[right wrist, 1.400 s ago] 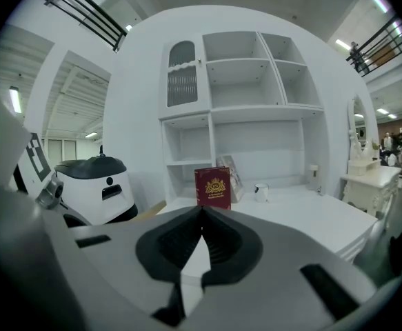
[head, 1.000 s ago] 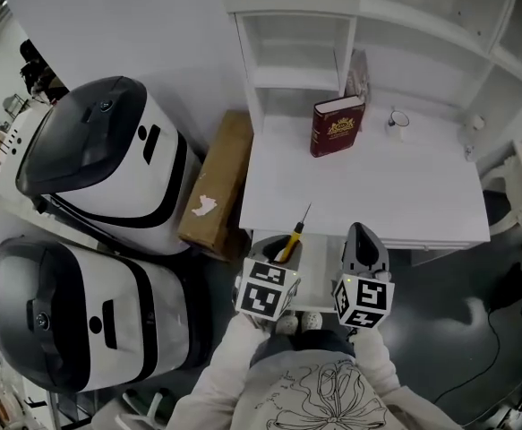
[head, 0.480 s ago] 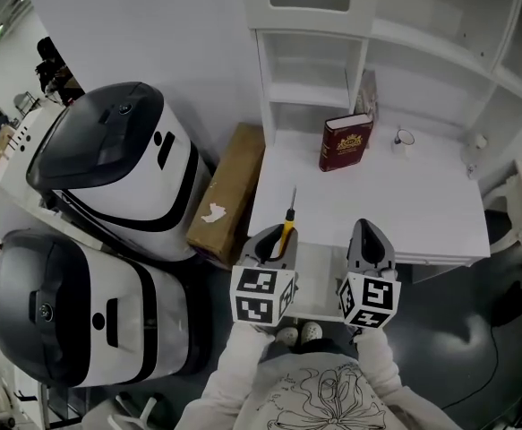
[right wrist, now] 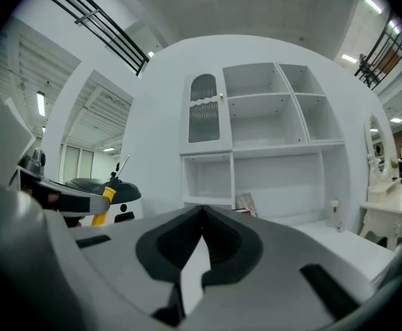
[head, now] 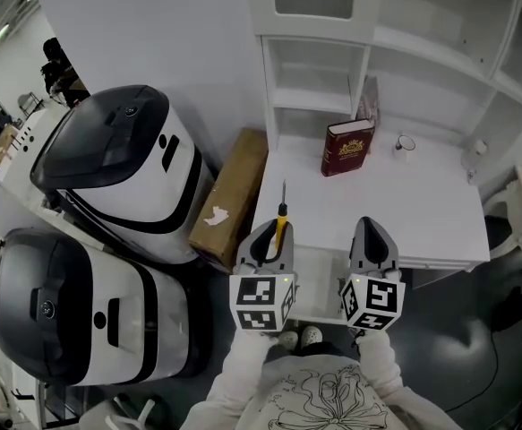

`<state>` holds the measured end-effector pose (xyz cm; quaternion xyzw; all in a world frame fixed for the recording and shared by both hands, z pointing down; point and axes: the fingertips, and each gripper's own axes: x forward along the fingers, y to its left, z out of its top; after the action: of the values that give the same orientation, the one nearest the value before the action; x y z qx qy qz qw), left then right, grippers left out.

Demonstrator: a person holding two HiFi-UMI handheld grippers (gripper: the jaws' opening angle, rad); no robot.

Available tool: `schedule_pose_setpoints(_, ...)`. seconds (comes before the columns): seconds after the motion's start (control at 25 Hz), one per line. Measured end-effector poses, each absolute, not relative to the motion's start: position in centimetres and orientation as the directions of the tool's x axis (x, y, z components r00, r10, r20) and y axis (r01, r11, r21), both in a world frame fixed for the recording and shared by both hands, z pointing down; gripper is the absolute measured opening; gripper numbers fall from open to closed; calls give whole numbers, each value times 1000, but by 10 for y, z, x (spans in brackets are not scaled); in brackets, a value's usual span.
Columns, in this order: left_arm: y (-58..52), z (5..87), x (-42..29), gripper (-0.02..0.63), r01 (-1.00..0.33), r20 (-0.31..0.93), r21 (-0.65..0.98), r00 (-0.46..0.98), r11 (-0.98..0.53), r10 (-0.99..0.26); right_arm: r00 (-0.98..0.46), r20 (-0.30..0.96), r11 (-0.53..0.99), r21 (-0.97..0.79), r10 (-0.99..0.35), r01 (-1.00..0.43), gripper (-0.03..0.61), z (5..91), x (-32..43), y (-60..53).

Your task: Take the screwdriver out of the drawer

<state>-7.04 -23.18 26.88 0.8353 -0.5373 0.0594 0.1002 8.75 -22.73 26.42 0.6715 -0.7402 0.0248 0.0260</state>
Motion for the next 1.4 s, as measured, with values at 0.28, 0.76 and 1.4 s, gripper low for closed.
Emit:
schedule_pose_setpoints(0.28, -225, 261, -72, 69, -924, 157, 94, 380, -370, -911, -103, 54, 103, -1, -993, -995, 3, 258, 87, -222)
schedule_pose_setpoints(0.76, -216, 263, -71, 69, -924, 158, 97, 382, -370, -911, -99, 61, 99, -2, -993, -995, 3, 262, 87, -215)
schedule_pose_setpoints(1.4, -223, 264, -71, 69, -920, 165, 86, 391, -381, -906, -86, 78, 86, 5, -993, -996, 3, 267, 89, -221)
